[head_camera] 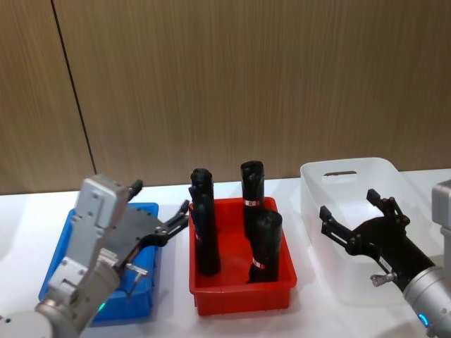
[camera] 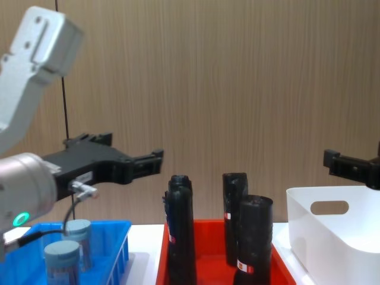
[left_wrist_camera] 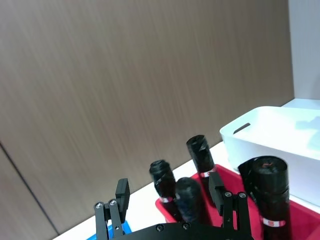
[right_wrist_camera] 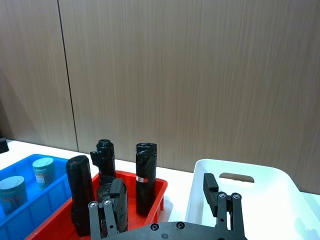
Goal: Pick the cotton swabs from the blue box and place them into the white box.
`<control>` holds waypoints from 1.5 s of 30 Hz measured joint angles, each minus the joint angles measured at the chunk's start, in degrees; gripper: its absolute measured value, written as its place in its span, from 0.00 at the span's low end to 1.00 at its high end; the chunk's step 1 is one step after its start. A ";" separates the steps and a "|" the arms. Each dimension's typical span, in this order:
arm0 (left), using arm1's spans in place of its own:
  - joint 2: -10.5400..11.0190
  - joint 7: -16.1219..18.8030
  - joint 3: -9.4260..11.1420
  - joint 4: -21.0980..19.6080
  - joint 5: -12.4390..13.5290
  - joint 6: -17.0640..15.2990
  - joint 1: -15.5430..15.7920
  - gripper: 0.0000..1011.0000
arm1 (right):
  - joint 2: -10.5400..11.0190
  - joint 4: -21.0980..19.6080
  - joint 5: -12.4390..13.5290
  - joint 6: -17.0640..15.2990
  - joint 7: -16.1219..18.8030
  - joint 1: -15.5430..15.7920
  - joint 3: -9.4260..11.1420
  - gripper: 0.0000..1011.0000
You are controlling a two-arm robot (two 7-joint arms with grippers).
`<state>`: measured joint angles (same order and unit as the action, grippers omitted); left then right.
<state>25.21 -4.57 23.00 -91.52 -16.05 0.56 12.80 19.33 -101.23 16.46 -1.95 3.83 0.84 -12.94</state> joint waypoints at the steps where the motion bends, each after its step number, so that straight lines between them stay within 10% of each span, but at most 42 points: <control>1: 0.28 0.00 -0.23 0.00 -0.41 0.03 -0.19 0.99 | 0.00 0.00 0.00 0.00 0.00 0.00 0.00 0.99; 25: 5.67 7.16 -5.41 0.44 -14.62 -3.26 -5.22 0.99 | 0.00 0.00 0.00 0.00 0.00 0.00 0.00 0.99; 45: 4.01 6.56 -6.54 7.50 -17.30 -11.65 -1.28 0.99 | 0.00 0.00 0.00 0.00 0.00 0.00 0.00 0.99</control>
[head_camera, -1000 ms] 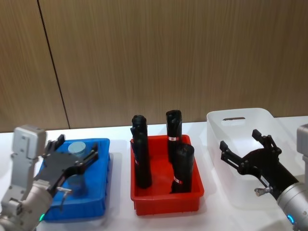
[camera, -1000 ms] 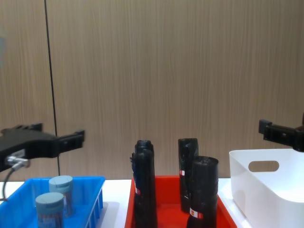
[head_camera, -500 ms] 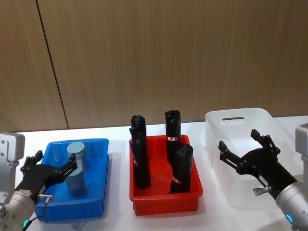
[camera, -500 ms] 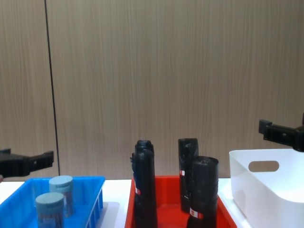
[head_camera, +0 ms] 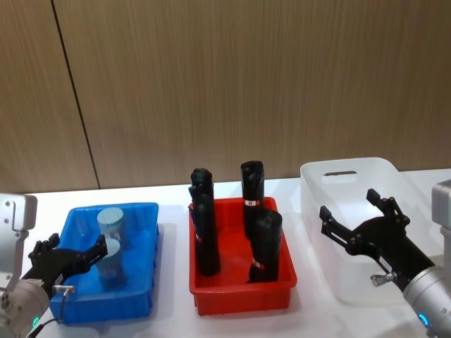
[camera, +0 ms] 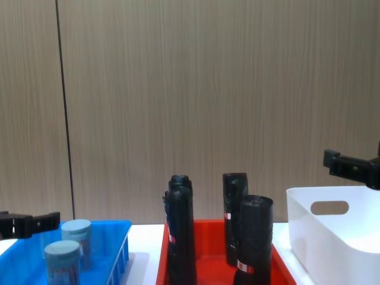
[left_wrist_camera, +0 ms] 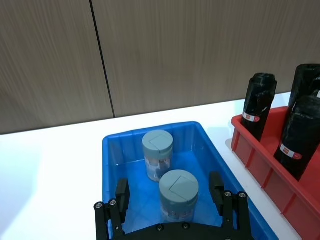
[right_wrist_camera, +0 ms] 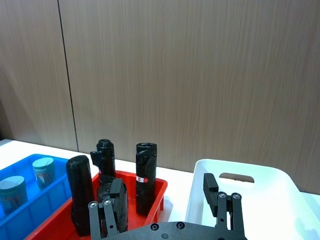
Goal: Pick the cotton swabs from the blue box and place them into the white box.
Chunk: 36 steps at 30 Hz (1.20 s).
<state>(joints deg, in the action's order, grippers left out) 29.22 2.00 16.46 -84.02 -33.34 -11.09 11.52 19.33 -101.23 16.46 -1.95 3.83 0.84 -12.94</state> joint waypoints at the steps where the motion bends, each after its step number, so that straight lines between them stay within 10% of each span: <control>1: -0.06 -0.14 0.00 0.22 0.01 -0.26 0.14 0.99 | 0.00 0.00 0.00 0.00 0.00 0.00 0.00 0.99; 36: -4.70 -4.44 0.78 11.01 1.03 -7.88 7.49 0.99 | 0.00 0.00 0.00 0.00 0.00 0.00 0.00 0.99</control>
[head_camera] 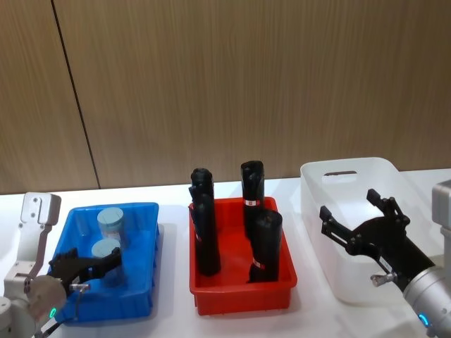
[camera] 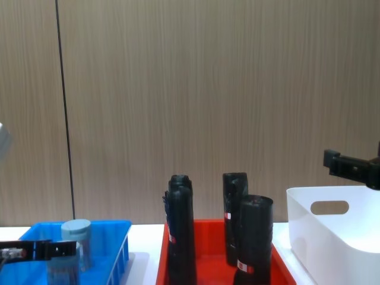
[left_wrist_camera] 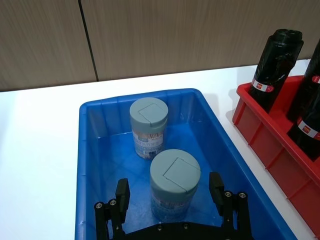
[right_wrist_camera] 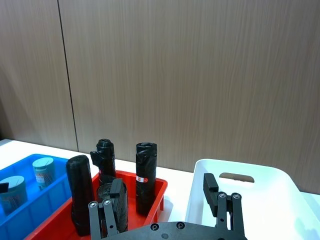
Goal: Pick the cotton swabs from the blue box and place them into the white box.
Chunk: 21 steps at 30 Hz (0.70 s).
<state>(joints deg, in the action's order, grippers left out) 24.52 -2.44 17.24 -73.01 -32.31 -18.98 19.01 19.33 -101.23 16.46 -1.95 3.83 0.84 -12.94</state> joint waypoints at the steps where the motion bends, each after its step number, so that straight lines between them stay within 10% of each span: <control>1: -0.07 -0.05 0.00 0.19 0.04 -0.13 0.14 0.99 | 0.00 0.00 0.00 0.00 0.00 0.00 0.00 0.99; 21: -2.15 -3.91 0.30 7.08 2.90 -2.55 4.98 0.99 | 0.00 0.00 0.00 0.00 0.00 0.00 0.00 0.99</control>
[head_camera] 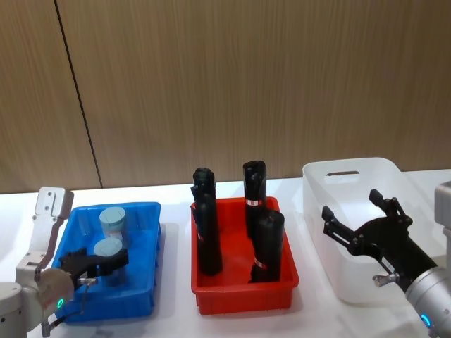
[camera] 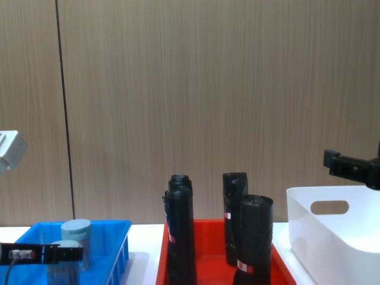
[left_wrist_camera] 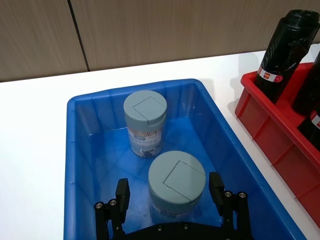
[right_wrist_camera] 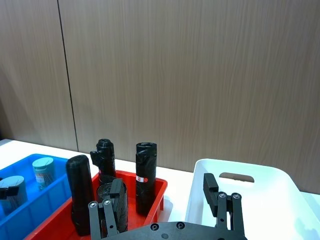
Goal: Pick the cotton swabs from the blue box and place them into the white box.
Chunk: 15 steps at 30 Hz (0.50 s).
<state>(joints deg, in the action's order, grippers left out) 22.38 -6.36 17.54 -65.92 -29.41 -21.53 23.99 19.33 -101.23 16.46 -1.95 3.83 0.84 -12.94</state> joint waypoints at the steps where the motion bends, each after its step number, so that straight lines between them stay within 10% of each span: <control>1: -0.07 -0.13 0.03 0.23 0.10 0.00 0.15 0.99 | 0.00 0.00 0.00 0.00 0.00 0.00 0.00 0.99; 15: -1.21 -2.99 0.37 4.09 1.22 0.38 2.44 0.88 | 0.00 0.00 0.00 0.00 0.00 0.00 0.00 0.99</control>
<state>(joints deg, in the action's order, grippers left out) 21.17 -9.35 17.92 -61.83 -28.20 -21.15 26.43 19.34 -101.23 16.46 -1.95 3.82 0.84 -12.94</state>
